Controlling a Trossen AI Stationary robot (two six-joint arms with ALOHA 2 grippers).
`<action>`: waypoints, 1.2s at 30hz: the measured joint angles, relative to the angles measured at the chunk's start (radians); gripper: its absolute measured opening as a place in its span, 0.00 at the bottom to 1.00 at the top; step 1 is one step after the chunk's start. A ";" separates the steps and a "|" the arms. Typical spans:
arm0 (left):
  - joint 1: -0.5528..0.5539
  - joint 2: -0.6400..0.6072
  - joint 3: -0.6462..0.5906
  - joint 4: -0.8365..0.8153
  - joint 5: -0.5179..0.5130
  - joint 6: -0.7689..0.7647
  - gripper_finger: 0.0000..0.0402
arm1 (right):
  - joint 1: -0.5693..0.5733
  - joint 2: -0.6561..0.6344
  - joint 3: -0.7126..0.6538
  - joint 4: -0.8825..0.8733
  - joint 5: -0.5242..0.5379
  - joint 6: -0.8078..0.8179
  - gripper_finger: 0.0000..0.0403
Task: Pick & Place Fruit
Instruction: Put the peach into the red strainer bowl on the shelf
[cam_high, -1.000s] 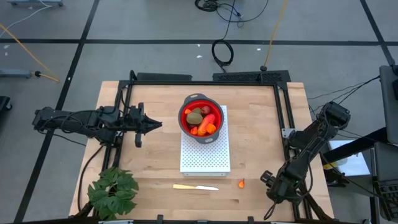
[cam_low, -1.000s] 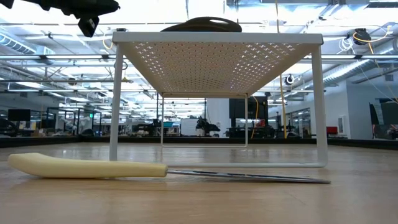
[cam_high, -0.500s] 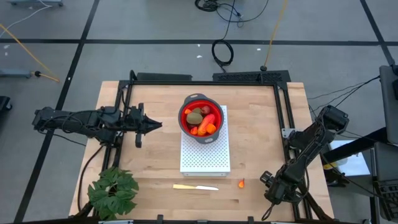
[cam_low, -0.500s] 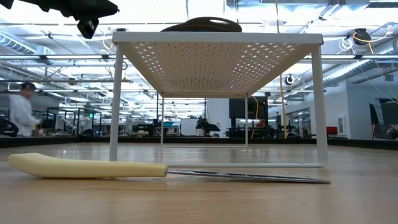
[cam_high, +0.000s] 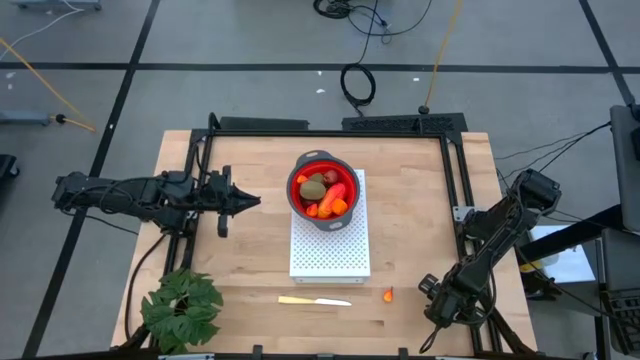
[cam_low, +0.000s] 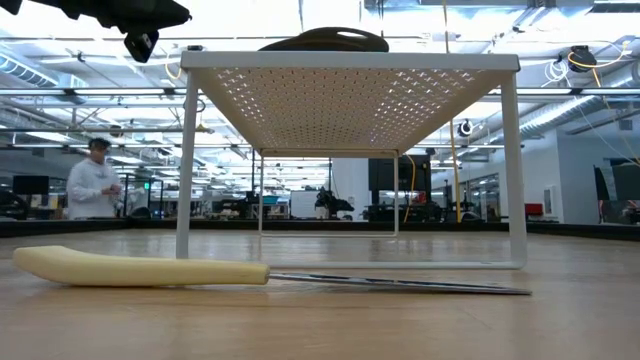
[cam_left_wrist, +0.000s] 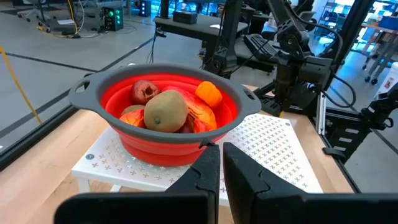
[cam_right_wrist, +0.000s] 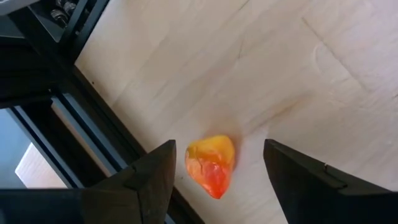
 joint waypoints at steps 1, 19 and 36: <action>0.000 0.000 0.000 0.000 0.000 0.000 0.05 | 0.000 0.000 -0.002 0.001 -0.001 0.000 0.58; 0.000 0.000 0.000 0.000 0.000 0.001 0.05 | -0.005 0.000 -0.022 0.002 -0.001 0.022 0.35; 0.000 0.000 0.000 0.001 0.000 0.002 0.05 | -0.100 -0.005 -0.004 -0.079 0.024 -0.123 0.27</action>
